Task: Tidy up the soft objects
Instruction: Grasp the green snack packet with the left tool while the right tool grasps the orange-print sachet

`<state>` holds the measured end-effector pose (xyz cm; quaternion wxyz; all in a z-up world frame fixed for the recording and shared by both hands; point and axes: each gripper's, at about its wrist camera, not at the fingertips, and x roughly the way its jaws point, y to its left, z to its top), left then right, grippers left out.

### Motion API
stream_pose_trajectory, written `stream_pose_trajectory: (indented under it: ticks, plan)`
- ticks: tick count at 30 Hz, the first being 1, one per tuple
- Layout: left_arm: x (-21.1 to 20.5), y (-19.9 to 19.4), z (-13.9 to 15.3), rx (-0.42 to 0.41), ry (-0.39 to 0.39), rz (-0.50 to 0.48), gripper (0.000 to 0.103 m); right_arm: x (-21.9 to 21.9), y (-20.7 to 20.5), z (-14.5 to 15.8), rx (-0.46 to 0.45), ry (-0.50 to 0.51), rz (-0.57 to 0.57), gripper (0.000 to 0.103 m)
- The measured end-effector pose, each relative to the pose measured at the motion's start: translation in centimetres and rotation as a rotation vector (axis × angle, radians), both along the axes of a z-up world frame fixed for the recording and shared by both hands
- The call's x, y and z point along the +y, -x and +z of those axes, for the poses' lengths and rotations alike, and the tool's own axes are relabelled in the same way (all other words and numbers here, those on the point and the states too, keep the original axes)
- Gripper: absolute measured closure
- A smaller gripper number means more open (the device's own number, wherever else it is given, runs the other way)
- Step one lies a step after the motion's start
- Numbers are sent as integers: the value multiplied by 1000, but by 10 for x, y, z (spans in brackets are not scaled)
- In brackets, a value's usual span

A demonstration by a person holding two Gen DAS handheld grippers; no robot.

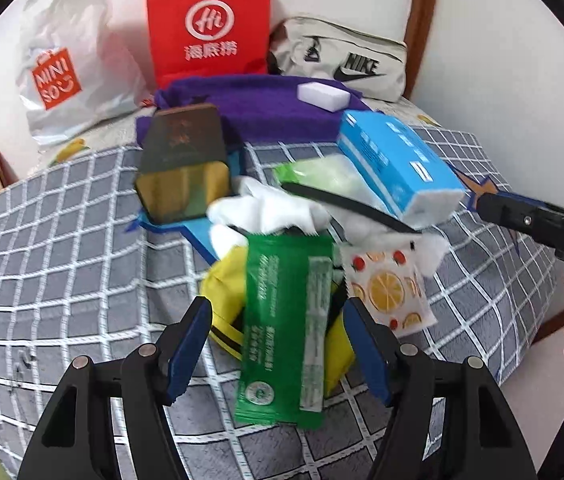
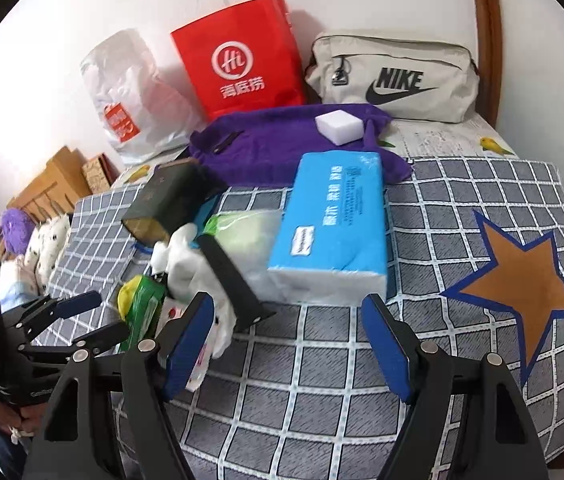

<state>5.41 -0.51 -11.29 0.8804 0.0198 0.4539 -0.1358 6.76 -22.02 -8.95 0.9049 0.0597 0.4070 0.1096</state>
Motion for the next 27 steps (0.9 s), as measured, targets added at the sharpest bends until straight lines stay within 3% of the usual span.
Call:
stream_pose_trajectory:
  ticks: [14, 15, 16, 17, 20, 27]
  plan:
    - [5, -9, -29, 4, 29, -40, 37, 9, 6, -14, 24, 48, 33, 27]
    - [6, -9, -29, 1, 27, -43, 44, 10, 5, -16, 26, 52, 37, 27]
    - [7, -9, -28, 0, 27, -47, 59, 12, 5, -17, 29, 59, 41, 27]
    - [9, -10, -27, 1, 31, -50, 63, 14, 6, -18, 30, 67, 44, 27]
    - [14, -10, -22, 16, 72, -63, 65, 20, 6, -20, 32, 87, 60, 27]
    - [21, 0, -3, -19, 65, -52, 65, 30, 10, -20, 26, 108, 98, 27]
